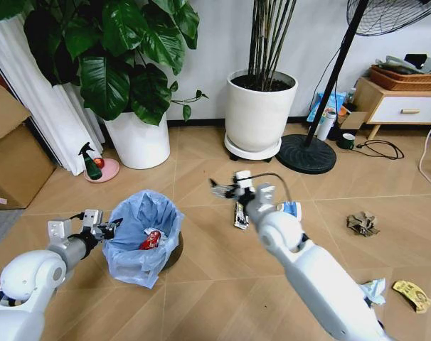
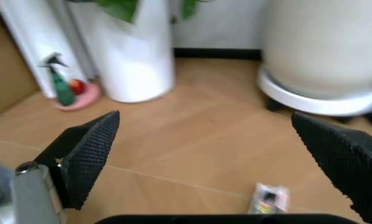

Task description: Pick up the trash bin and place the garbage on the floor into it.

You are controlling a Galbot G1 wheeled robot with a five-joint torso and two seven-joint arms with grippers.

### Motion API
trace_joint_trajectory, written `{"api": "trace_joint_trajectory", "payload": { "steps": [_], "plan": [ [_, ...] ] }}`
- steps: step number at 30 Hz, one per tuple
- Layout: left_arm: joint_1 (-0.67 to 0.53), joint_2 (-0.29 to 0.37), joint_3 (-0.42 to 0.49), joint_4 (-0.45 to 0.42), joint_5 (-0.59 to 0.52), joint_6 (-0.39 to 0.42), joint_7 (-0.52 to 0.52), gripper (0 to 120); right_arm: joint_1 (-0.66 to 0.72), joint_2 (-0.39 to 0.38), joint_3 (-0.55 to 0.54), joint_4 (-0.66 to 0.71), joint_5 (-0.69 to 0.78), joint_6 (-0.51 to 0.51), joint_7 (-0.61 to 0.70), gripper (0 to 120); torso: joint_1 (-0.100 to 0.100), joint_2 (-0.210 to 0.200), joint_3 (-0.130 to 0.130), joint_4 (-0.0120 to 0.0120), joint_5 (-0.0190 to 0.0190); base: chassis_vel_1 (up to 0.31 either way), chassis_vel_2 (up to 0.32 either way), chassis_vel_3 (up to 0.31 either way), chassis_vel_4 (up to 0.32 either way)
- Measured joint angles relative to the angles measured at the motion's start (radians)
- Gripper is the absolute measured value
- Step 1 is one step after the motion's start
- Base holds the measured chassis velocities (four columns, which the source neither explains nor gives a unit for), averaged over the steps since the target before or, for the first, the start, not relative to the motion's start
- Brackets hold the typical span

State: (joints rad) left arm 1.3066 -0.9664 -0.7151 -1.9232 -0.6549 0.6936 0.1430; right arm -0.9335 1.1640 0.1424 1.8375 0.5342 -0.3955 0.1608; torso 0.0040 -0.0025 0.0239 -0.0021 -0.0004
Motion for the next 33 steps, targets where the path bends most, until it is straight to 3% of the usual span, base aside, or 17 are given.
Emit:
{"api": "trace_joint_trajectory", "payload": {
  "steps": [2,6,8,18,33],
  "plan": [
    [0.000,0.000,0.000,0.000,0.000,0.000,0.000,0,-0.003,-0.002,0.004,0.001,-0.001,0.000,-0.001,100,0.000,0.000,0.000,0.0000,0.0000,0.000,0.000,0.000,0.000],
    [0.008,-0.009,-0.008,-0.002,0.004,-0.001,0.001,0,-0.194,-0.068,0.199,0.096,-0.031,0.016,-0.043,100,0.000,0.000,0.000,-0.0002,-0.0001,0.000,0.000,0.000,0.000],
    [0.008,-0.013,-0.008,-0.002,0.007,-0.001,0.001,0,-0.241,-0.067,0.232,0.120,-0.041,0.022,-0.048,100,0.000,0.000,0.000,-0.0003,-0.0002,0.000,0.000,0.000,0.000],
    [0.040,-0.030,-0.015,-0.029,0.024,-0.003,0.003,0,-0.570,0.043,0.344,0.275,-0.234,0.122,-0.022,100,0.000,0.000,0.000,0.0000,-0.0003,0.000,0.000,0.000,0.000],
    [0.048,-0.039,-0.017,-0.043,0.032,-0.002,0.002,0,-0.561,0.060,0.352,0.273,-0.266,0.141,-0.023,100,0.000,0.000,0.000,0.0000,-0.0005,-0.009,0.008,0.009,-0.007]
  ]
}}
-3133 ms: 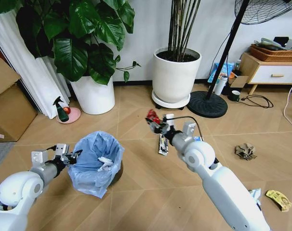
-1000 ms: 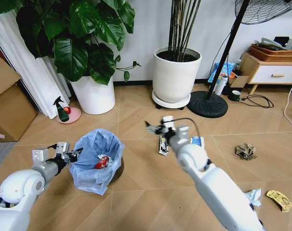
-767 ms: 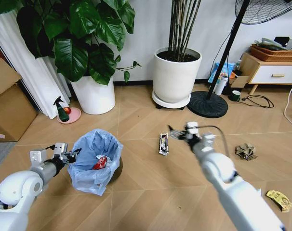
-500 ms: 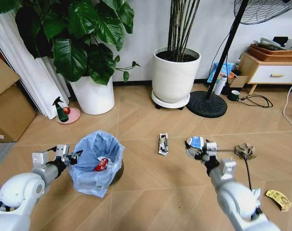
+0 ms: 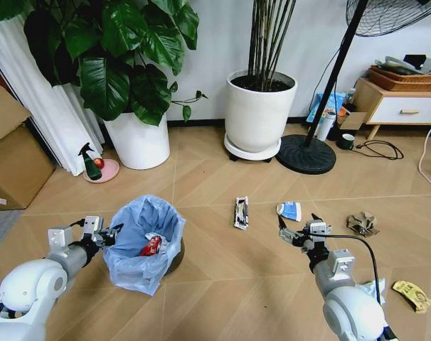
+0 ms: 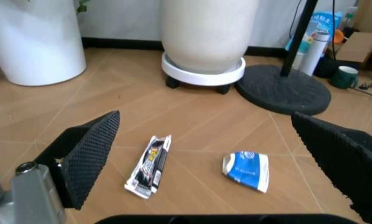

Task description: Pick up the trash bin and place the garbage on the floor into it.

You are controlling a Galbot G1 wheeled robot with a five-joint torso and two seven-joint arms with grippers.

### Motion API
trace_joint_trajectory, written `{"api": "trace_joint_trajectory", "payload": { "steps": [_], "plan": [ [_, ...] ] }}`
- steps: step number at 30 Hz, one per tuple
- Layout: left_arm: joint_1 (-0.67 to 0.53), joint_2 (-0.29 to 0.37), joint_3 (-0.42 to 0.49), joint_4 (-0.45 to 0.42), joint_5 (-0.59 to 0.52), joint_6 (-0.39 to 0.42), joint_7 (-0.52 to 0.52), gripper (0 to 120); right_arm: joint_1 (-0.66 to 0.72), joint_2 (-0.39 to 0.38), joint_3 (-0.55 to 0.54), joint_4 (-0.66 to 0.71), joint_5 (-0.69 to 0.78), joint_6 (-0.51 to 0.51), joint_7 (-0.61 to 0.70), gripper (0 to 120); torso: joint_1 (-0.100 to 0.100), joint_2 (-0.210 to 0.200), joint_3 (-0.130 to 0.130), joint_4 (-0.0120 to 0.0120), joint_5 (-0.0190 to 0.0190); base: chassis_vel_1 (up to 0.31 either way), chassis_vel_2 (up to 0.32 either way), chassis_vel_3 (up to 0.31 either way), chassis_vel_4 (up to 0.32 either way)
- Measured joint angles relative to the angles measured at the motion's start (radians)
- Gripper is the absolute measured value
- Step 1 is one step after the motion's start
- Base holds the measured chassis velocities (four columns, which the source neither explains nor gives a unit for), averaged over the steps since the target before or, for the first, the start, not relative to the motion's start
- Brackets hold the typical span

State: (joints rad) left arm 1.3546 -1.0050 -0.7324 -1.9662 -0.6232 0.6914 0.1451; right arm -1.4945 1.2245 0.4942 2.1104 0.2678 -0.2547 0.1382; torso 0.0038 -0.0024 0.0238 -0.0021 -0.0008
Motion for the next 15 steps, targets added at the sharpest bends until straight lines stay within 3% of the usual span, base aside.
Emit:
{"api": "trace_joint_trajectory", "payload": {
  "steps": [15],
  "plan": [
    [-0.008,-0.002,-0.001,0.008,0.002,-0.004,0.009,0,-0.003,0.004,-0.012,-0.011,-0.001,-0.006,0.002,100,0.000,0.000,0.000,-0.0003,-0.0001,-0.105,0.094,0.107,-0.111]
  ]
}}
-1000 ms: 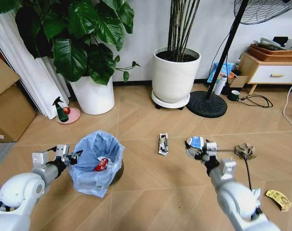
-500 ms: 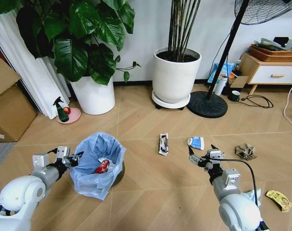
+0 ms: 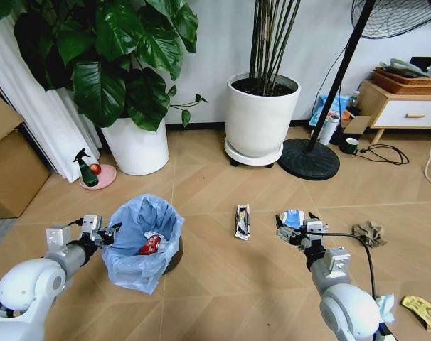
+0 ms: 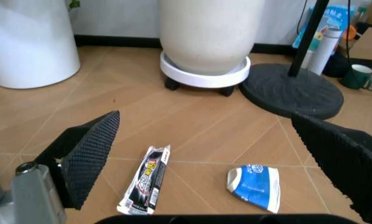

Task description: Pick up the trash bin and place the garbage on the floor into it.

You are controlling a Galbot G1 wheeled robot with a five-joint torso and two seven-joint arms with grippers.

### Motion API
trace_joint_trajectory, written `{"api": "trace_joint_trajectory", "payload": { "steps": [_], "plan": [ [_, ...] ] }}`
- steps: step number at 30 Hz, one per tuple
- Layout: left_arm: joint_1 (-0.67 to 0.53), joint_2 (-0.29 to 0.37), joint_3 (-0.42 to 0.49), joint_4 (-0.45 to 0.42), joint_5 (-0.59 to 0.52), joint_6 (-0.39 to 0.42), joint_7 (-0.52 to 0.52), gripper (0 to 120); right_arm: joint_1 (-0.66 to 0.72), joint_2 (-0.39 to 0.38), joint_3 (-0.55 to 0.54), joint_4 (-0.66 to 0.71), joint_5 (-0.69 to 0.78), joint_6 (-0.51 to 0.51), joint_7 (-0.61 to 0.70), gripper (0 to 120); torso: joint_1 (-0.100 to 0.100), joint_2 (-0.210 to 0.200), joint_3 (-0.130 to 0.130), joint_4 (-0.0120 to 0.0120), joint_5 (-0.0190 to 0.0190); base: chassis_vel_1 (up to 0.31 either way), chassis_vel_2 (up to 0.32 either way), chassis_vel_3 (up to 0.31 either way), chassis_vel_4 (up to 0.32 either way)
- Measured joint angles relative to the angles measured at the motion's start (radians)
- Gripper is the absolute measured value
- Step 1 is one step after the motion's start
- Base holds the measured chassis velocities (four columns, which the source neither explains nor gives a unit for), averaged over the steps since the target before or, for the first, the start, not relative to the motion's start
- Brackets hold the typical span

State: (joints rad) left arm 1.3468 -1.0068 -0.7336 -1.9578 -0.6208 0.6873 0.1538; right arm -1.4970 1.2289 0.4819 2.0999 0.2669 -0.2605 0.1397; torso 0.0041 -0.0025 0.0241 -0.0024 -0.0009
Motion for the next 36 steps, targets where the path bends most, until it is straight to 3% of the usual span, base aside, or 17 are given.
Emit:
{"api": "trace_joint_trajectory", "payload": {
  "steps": [13,30,36],
  "plan": [
    [0.004,-0.003,0.000,-0.001,0.004,-0.002,0.002,0,-0.002,0.000,-0.008,0.000,0.005,-0.018,0.001,100,0.000,0.000,0.000,0.0001,0.0000,-0.034,-0.037,0.029,0.030],
    [0.003,-0.008,0.003,-0.002,0.006,-0.004,0.004,0,0.004,-0.001,-0.014,-0.015,0.000,-0.008,0.000,100,0.000,0.000,0.000,0.0000,0.0003,-0.194,-0.189,0.186,0.190],
    [0.004,-0.012,0.003,-0.002,0.008,-0.005,0.006,0,0.007,-0.001,-0.015,-0.020,-0.004,-0.008,0.001,100,0.000,0.000,0.000,0.0000,-0.0003,-0.050,-0.054,0.033,0.046]
  ]
}}
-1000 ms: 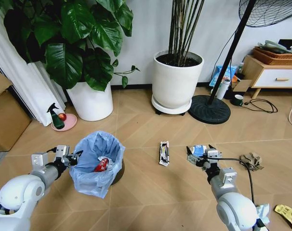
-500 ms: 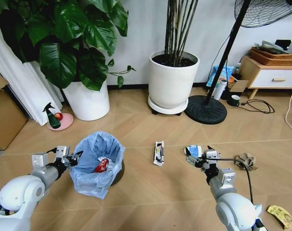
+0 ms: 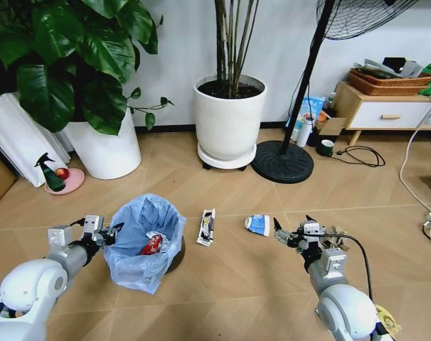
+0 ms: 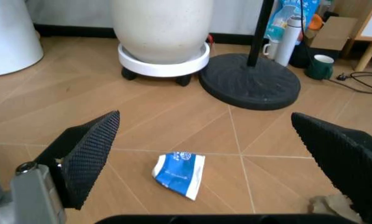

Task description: Pick up the trash bin and place the garbage on the floor into it.

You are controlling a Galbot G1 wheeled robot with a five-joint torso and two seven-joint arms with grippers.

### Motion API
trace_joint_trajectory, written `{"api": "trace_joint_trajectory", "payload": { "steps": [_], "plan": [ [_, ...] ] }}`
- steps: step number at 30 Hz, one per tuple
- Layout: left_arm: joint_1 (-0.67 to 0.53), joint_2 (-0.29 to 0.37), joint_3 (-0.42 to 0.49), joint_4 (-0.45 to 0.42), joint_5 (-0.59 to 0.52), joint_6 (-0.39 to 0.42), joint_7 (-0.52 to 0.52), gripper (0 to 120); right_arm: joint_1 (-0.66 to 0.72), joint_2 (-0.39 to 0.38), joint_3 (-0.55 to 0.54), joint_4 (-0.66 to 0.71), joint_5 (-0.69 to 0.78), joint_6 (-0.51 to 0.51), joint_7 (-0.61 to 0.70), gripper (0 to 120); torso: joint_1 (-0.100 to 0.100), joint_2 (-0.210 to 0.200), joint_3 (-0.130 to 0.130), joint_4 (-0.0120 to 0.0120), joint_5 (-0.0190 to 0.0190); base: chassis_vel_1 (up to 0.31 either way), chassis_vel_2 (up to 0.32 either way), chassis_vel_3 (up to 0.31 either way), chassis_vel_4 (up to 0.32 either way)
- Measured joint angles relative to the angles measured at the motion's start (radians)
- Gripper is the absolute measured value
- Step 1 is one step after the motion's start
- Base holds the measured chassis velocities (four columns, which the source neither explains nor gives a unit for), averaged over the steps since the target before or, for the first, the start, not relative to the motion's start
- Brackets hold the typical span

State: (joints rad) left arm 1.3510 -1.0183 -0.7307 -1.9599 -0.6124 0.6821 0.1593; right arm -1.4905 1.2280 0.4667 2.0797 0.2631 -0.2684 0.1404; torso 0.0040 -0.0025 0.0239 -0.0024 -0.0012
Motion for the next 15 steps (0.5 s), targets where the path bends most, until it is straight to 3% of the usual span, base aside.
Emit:
{"api": "trace_joint_trajectory", "payload": {
  "steps": [8,15],
  "plan": [
    [0.001,-0.001,-0.001,-0.001,0.002,0.000,0.000,0,0.002,0.000,0.000,-0.005,-0.002,0.004,0.000,100,0.000,0.000,0.000,0.0004,0.0004,0.034,0.048,-0.019,-0.036],
    [0.002,-0.001,0.000,-0.003,0.004,-0.001,0.001,0,0.001,0.001,0.000,-0.009,-0.006,0.008,-0.001,100,0.000,0.000,0.000,0.0000,0.0004,-0.116,0.077,0.097,-0.082]
  ]
}}
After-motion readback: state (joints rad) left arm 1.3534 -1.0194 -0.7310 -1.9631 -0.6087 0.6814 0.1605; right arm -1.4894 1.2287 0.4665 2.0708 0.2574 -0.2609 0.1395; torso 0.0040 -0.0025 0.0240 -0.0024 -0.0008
